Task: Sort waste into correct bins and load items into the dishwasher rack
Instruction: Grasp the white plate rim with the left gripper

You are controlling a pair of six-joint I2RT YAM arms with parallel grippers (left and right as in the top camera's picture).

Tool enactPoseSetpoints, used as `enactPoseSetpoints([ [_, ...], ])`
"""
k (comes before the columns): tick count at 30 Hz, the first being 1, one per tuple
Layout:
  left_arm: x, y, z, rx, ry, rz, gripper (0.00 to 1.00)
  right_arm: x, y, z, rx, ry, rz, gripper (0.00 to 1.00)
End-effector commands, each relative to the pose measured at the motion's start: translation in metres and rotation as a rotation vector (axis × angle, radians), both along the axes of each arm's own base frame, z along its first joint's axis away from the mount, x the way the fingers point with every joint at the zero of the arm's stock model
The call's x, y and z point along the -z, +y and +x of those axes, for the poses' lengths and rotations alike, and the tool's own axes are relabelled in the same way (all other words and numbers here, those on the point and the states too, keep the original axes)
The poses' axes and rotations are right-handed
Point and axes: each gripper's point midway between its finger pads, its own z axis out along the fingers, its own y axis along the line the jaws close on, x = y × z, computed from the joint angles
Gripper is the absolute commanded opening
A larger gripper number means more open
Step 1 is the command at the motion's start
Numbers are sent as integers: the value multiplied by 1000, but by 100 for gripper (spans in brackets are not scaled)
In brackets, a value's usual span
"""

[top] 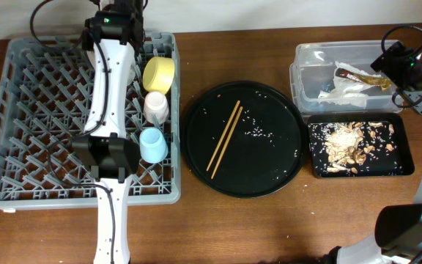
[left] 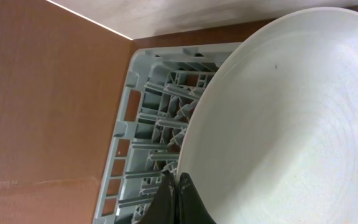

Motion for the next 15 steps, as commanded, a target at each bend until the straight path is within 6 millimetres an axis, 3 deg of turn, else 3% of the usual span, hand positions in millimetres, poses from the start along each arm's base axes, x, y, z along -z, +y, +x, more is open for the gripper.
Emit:
enactPoseSetpoints([
  [1, 1, 1, 3, -14, -23, 0, 0, -1, -2, 1, 8, -3, -3, 98],
  [2, 4, -5, 5, 4, -23, -25, 6, -1, -2, 1, 8, -3, -4, 98],
  [3, 9, -13, 7, 30, -14, -63, 33, -1, -2, 1, 8, -3, -3, 98],
  [4, 14, -21, 9, 59, -4, -103, 48, -1, -2, 1, 8, -3, -3, 98],
  [6, 18, -35, 11, 100, -1, -162, 67, -1, -2, 1, 8, -3, -3, 99],
  [8, 11, -45, 11, 130, -14, -198, 72, -1, -2, 1, 8, -3, -3, 98],
  [11, -19, -78, 6, 240, -64, -338, 74, -1, -2, 1, 8, -3, -3, 99],
  [12, -32, -94, 3, 301, -79, -420, 73, -1, -2, 1, 8, -3, -3, 99],
  [15, -56, -180, -22, 649, -6, -685, 74, -1, -2, 1, 8, -3, -3, 98],
])
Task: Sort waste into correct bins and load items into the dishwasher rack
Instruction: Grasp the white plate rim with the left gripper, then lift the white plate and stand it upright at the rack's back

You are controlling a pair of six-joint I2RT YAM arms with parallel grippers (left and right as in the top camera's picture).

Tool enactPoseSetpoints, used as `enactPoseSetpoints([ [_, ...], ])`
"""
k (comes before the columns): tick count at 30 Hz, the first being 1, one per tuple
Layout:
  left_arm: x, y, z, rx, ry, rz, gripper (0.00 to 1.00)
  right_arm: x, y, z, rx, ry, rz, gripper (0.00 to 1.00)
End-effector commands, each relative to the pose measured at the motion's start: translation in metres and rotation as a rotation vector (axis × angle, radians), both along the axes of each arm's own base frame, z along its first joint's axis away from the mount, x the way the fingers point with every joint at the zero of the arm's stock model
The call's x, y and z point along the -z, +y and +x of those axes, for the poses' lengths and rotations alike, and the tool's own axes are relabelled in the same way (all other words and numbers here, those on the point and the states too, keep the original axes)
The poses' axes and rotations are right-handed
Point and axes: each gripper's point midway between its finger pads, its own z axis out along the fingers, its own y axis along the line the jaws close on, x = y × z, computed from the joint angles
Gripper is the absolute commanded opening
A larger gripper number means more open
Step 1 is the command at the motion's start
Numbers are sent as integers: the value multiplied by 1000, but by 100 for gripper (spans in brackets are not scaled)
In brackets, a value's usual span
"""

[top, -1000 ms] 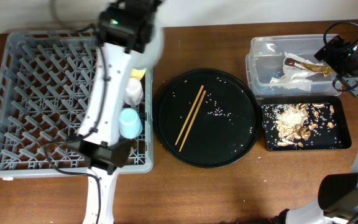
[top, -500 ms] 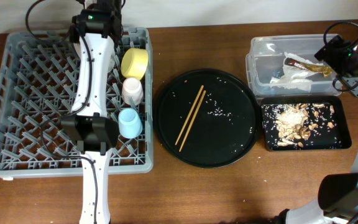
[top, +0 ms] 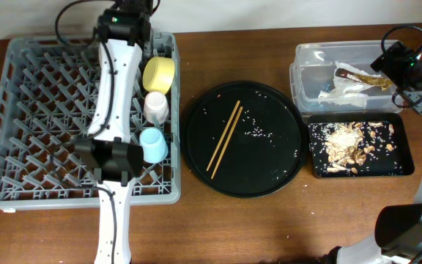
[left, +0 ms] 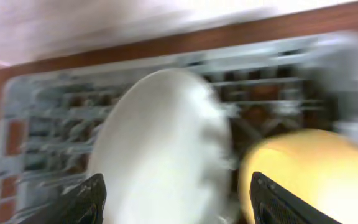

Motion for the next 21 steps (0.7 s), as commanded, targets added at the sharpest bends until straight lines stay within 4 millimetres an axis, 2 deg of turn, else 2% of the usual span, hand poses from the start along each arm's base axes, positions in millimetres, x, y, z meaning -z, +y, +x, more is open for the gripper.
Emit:
enactPoseSetpoints([
  [1, -61, -112, -41, 465, -5, -320, 74, -1, -2, 1, 8, -3, -3, 99],
  [3, -44, -144, -64, 574, 93, -317, 73, -1, -2, 1, 8, -3, -3, 98],
  [5, -6, -179, -91, 677, 244, -274, 73, -1, -2, 1, 8, -3, -3, 98],
  [6, 9, -189, -97, 703, 293, -263, 73, -1, -2, 1, 8, -3, -3, 98],
  [7, 29, -203, -104, 730, 347, -251, 68, -1, -2, 1, 8, -3, -3, 98],
  [9, 72, -223, -111, 755, 438, -236, 65, -1, -2, 1, 8, -3, -3, 99],
  [11, 104, -230, -114, 758, 501, -228, 65, -1, -2, 1, 8, -3, -3, 99],
  [12, 127, -231, -115, 750, 544, -223, 65, -1, -2, 1, 8, -3, -3, 99],
  [16, 185, -245, -116, 760, 607, -210, 65, -1, -2, 1, 8, -3, -3, 98],
  [19, 211, -252, -119, 768, 636, -202, 65, -1, -2, 1, 8, -3, -3, 99],
  [21, 215, -251, -120, 767, 642, -202, 64, -1, -2, 1, 8, -3, -3, 99],
])
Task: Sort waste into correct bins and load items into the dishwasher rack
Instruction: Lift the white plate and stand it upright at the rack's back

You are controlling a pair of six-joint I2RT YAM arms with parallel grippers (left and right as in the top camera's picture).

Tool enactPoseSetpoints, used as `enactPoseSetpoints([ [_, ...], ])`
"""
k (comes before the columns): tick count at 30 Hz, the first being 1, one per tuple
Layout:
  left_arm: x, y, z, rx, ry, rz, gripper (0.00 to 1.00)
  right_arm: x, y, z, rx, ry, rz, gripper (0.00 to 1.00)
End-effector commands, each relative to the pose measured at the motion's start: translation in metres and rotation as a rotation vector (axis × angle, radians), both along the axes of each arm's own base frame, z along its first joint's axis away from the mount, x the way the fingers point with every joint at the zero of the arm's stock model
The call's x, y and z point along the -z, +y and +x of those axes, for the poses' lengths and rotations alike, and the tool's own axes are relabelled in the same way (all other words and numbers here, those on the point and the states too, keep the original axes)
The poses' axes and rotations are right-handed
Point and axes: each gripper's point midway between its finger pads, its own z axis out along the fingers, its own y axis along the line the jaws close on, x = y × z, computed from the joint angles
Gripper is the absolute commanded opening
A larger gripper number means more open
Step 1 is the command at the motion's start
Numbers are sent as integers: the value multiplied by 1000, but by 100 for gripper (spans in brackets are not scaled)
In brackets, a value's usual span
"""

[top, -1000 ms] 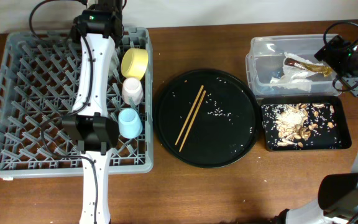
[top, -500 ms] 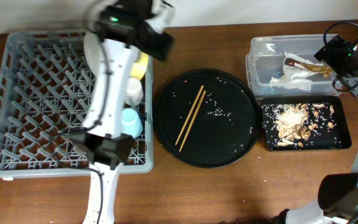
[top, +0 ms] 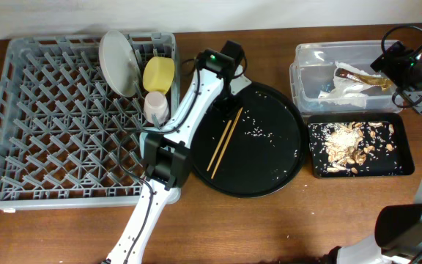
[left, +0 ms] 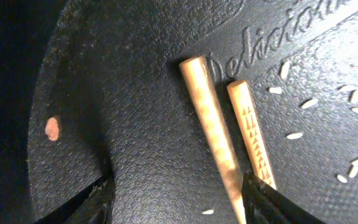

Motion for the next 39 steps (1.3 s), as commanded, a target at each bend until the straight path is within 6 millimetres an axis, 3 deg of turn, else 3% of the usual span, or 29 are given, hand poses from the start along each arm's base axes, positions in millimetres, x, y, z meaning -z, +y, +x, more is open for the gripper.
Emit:
enactPoseSetpoints([
  [1, 19, -5, -6, 29, 27, 14, 64, -1, -2, 1, 8, -3, -3, 98],
  [3, 19, -6, -5, 29, 19, 10, 62, -1, -2, 1, 8, -3, -3, 99],
  [4, 20, -6, -4, 29, 20, 9, 54, -1, -2, 1, 8, -3, -3, 98],
  [7, 25, -7, -8, 32, 35, 17, 13, -1, -2, 1, 8, -3, -3, 99],
  [12, 23, -6, -11, 31, 42, 22, 1, -1, -2, 1, 8, -3, -3, 98],
  [14, 3, -3, -6, -7, 17, 14, 1, -1, -2, 1, 8, -3, -3, 98],
  [16, -45, 5, 7, -47, -81, -15, 1, -1, -2, 1, 8, -3, -3, 98],
  [19, -135, 26, 24, -102, -261, -73, 1, -1, -2, 1, 8, -3, -3, 98],
  [21, -194, 54, 28, -181, -377, -81, 1, -1, -2, 1, 8, -3, -3, 98],
  [22, -246, 87, 24, -252, -466, -90, 1, -1, -2, 1, 8, -3, -3, 98],
  [24, -272, 118, 17, -307, -500, -68, 1, -1, -2, 1, 8, -3, -3, 98],
  [26, -288, 172, 23, -499, -542, -24, 1, -1, -2, 1, 8, -3, -3, 98],
  [29, -279, 220, 32, -602, -515, 14, 1, -1, -2, 1, 8, -3, -3, 99],
  [30, -266, 237, 34, -631, -474, 44, 1, -1, -2, 1, 8, -3, -3, 99],
  [33, -220, 262, 30, -662, -316, 116, 1, -1, -2, 1, 8, -3, -3, 98],
  [35, -192, 258, 23, -652, -210, 111, 1, -1, -2, 1, 8, -3, -3, 98],
  [38, -185, 246, 24, -640, -182, 71, 2, -1, -2, 1, 8, -3, -3, 98],
  [39, -185, 244, 25, -638, -186, 68, 7, -1, -2, 1, 8, -3, -3, 99],
])
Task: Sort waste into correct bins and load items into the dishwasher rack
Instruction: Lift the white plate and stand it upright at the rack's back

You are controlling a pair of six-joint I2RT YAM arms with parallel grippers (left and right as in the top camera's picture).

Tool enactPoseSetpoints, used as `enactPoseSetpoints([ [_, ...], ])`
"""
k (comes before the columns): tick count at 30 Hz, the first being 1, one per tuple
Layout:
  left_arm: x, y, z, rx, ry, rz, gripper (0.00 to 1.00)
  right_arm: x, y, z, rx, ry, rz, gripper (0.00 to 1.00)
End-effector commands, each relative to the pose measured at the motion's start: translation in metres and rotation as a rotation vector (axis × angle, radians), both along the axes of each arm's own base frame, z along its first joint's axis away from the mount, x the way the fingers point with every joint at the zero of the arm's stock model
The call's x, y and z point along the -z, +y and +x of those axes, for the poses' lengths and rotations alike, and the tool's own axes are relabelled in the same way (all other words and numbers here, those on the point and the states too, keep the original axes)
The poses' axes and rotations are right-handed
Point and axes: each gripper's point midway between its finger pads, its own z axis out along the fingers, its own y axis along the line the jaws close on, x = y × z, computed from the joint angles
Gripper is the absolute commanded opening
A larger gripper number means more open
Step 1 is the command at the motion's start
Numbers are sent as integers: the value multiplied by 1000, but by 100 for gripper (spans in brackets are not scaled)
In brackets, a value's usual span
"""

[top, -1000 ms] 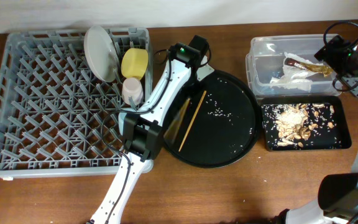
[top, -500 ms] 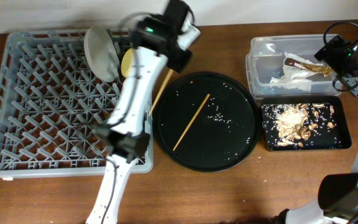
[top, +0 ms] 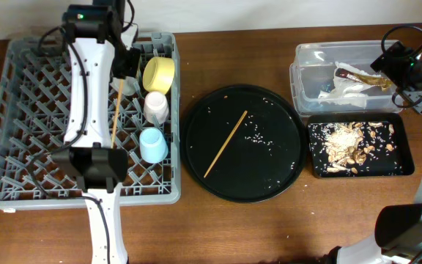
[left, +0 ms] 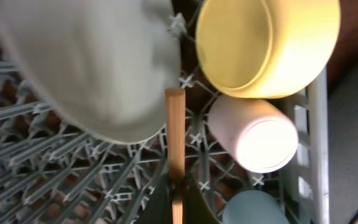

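Observation:
My left gripper is shut on one wooden chopstick, held over the grey dishwasher rack. In the left wrist view the chopstick points past the white plate standing in the rack. To its right are the yellow bowl, the white cup and the blue cup. A second chopstick lies on the round black plate. My right gripper hangs over the clear bin; its jaws cannot be made out.
The clear bin holds wrappers. In front of it, a black rectangular tray is full of food scraps. Rice grains are scattered over the round black plate. The left arm stretches along the rack's right half.
My left gripper was open, low over the black plate at the ends of two chopsticks. Now it is shut on one chopstick above the rack. The other chopstick stays on the plate.
At first my left gripper held the white plate over the back of the rack. Then it was open, with the plate standing beside the yellow bowl. Later it was open at the chopsticks on the black plate. Now it holds one over the rack. The right arm stayed still.

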Motion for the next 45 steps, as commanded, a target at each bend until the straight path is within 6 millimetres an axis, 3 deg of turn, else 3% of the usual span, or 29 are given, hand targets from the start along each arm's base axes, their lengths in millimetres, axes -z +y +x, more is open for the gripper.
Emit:
enactPoseSetpoints([
  [1, -4, -12, 2, 7, -19, -48, 11, -1, -2, 1, 8, -3, -3, 98],
  [3, -3, -12, 3, 7, -21, -49, 35, -1, -2, 1, 8, -3, -3, 98],
  [5, -5, -12, 7, 7, -40, -51, 49, -1, -2, 1, 8, -3, -3, 98],
  [9, -12, -23, 9, 11, -64, -79, 49, -1, -2, 1, 8, -3, -3, 98],
  [13, -23, -89, 4, 158, -91, -200, 49, -1, -2, 1, 8, -3, -3, 99],
  [17, -20, -183, -25, 507, -83, -197, 49, -1, -2, 1, 8, -3, -3, 98],
  [19, 4, -227, -49, 674, -11, -168, 49, -1, -2, 1, 8, -3, -3, 99],
  [22, 60, -254, -73, 762, 149, -129, 49, -1, -2, 1, 8, -3, -3, 98],
  [26, 116, -268, -93, 801, 298, -99, 49, -1, -2, 1, 8, -3, -3, 99],
  [29, 145, -272, -100, 817, 358, -81, 49, -1, -2, 1, 8, -3, -3, 99],
  [39, 202, -292, -89, 787, 365, -150, 44, -1, -2, 1, 8, -3, -3, 98],
  [40, 206, -292, -89, 788, 366, -149, 42, -1, -2, 1, 8, -3, -3, 98],
  [45, 207, -294, -87, 788, 360, -151, 10, -1, -2, 1, 8, -3, -3, 98],
])
